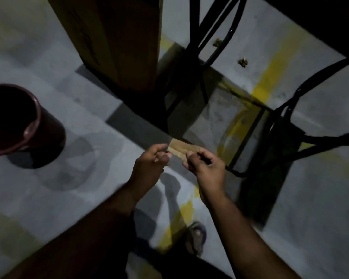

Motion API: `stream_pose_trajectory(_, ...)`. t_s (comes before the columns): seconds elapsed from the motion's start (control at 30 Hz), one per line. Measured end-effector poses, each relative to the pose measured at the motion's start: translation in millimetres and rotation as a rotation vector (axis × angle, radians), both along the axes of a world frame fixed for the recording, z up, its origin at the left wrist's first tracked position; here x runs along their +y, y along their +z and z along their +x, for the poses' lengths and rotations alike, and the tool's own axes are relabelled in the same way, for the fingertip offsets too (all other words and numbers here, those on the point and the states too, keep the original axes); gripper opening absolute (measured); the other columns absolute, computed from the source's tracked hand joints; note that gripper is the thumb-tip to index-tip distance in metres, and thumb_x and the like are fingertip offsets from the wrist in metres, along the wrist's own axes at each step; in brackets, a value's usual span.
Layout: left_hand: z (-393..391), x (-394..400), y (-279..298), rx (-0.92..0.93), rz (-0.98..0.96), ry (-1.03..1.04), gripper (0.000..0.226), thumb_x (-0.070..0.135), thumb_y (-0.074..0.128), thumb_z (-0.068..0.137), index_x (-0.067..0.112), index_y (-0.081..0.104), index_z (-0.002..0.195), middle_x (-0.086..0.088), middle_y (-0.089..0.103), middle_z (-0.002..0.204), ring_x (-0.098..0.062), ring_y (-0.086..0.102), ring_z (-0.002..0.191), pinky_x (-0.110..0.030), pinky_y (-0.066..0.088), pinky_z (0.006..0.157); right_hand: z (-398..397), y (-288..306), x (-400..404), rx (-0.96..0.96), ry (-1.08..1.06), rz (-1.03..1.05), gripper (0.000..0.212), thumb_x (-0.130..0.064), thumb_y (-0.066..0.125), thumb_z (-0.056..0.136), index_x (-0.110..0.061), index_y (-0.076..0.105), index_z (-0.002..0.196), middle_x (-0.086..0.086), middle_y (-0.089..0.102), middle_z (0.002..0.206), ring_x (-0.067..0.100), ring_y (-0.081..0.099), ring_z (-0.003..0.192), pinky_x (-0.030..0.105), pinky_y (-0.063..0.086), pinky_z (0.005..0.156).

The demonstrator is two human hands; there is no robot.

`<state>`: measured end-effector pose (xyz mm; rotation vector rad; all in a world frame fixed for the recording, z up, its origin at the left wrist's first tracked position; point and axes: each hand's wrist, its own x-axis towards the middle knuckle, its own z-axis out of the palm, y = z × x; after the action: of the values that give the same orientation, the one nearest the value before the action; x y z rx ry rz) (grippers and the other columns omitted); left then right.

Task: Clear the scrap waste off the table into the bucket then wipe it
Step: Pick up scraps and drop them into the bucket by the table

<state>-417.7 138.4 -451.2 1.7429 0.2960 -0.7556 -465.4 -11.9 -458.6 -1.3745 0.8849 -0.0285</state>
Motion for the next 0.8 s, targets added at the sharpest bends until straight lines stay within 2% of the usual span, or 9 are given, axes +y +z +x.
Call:
stream_pose_trajectory(0.03, -8.2, 7.0, 35.5, 0.02, -0.039, 0.015, 0.03, 0.035, 0.064, 0.078, 0.024, 0.069, 0.105, 0.001, 0.074, 0.094, -0.021, 0.072, 0.09, -0.034, 0.052, 0.079, -10.3, 34.3, 7.7, 0.011, -0.004, 0.022, 0.024, 0.003, 0.07, 0.09, 0.015, 0.065, 0.11, 0.0, 0.069, 0.071, 0.008, 0.068, 0.066, 0.032, 0.061, 0.072)
stream_pose_trajectory(0.1, -24.4, 19.8, 99.1, 0.003, -0.069, 0.004, 0.007, 0.022, 0.066, 0.091, 0.017, 0.07, 0.095, -0.001, 0.075, 0.088, -0.019, 0.071, 0.08, -0.034, 0.052, 0.075, -28.3, 100.1, 18.1, 0.0, 0.024, 0.063, 0.02, 0.003, 0.072, 0.088, 0.011, 0.07, 0.106, 0.003, 0.07, 0.071, 0.011, 0.067, 0.066, 0.029, 0.059, 0.066)
stream_pose_trajectory(0.17, -37.6, 26.0, 164.2, -0.041, -0.072, 0.015, 0.01, 0.011, 0.061, 0.097, 0.013, 0.07, 0.092, -0.001, 0.074, 0.082, -0.015, 0.067, 0.073, -0.03, 0.052, 0.071, -43.7, 170.1, 21.5, -0.031, 0.047, 0.076, 0.009, 0.003, 0.073, 0.086, 0.001, 0.075, 0.095, 0.006, 0.069, 0.068, 0.014, 0.065, 0.064, 0.028, 0.057, 0.063)
stream_pose_trajectory(0.23, -47.9, 26.5, 220.8, -0.052, -0.091, 0.036, 0.012, 0.008, 0.062, 0.097, 0.012, 0.069, 0.089, -0.002, 0.073, 0.076, -0.012, 0.063, 0.066, -0.026, 0.05, 0.066, -54.6, 230.4, 18.8, -0.055, 0.026, 0.087, 0.015, 0.005, 0.074, 0.085, -0.01, 0.074, 0.086, -0.001, 0.067, 0.061, 0.01, 0.062, 0.059, 0.026, 0.056, 0.062)
stream_pose_trajectory(0.37, -56.8, -1.2, 335.7, -0.132, -0.121, 0.01, 0.01, 0.007, 0.064, 0.096, 0.007, 0.069, 0.087, -0.005, 0.07, 0.073, -0.01, 0.059, 0.062, -0.022, 0.049, 0.059, -66.2, 343.8, -8.0, -0.14, -0.038, 0.126, 0.019, 0.008, 0.071, 0.086, -0.011, 0.072, 0.086, 0.001, 0.074, 0.067, 0.01, 0.069, 0.064, 0.021, 0.057, 0.062)
stream_pose_trajectory(0.53, -52.7, -59.8, 436.0, -0.171, -0.177, 0.037, 0.011, 0.012, 0.064, 0.098, 0.009, 0.072, 0.091, -0.005, 0.071, 0.075, -0.01, 0.06, 0.064, -0.022, 0.051, 0.058, -66.3, 432.4, -61.3, -0.226, -0.101, 0.055, 0.017, 0.007, 0.073, 0.086, -0.008, 0.072, 0.094, 0.001, 0.074, 0.072, 0.01, 0.07, 0.065, 0.02, 0.057, 0.063)
stream_pose_trajectory(0.63, -45.6, -95.8, 466.6, -0.194, -0.207, 0.046, 0.009, 0.012, 0.065, 0.097, 0.006, 0.073, 0.098, -0.001, 0.071, 0.071, -0.007, 0.061, 0.06, -0.02, 0.051, 0.057, -65.1, 466.9, -94.3, -0.258, -0.127, 0.014, 0.017, 0.007, 0.073, 0.085, -0.001, 0.07, 0.1, 0.008, 0.072, 0.076, 0.014, 0.07, 0.068, 0.021, 0.058, 0.063)
stream_pose_trajectory(0.8, -18.1, -156.4, 501.8, -0.295, -0.261, 0.069, 0.006, 0.005, 0.065, 0.096, 0.004, 0.065, 0.102, -0.01, 0.069, 0.073, -0.011, 0.063, 0.057, -0.019, 0.052, 0.053, -50.9, 496.2, -147.6, -0.299, -0.122, -0.034, 0.018, 0.006, 0.071, 0.088, -0.006, 0.072, 0.102, 0.01, 0.073, 0.084, 0.017, 0.072, 0.076, 0.025, 0.059, 0.07)
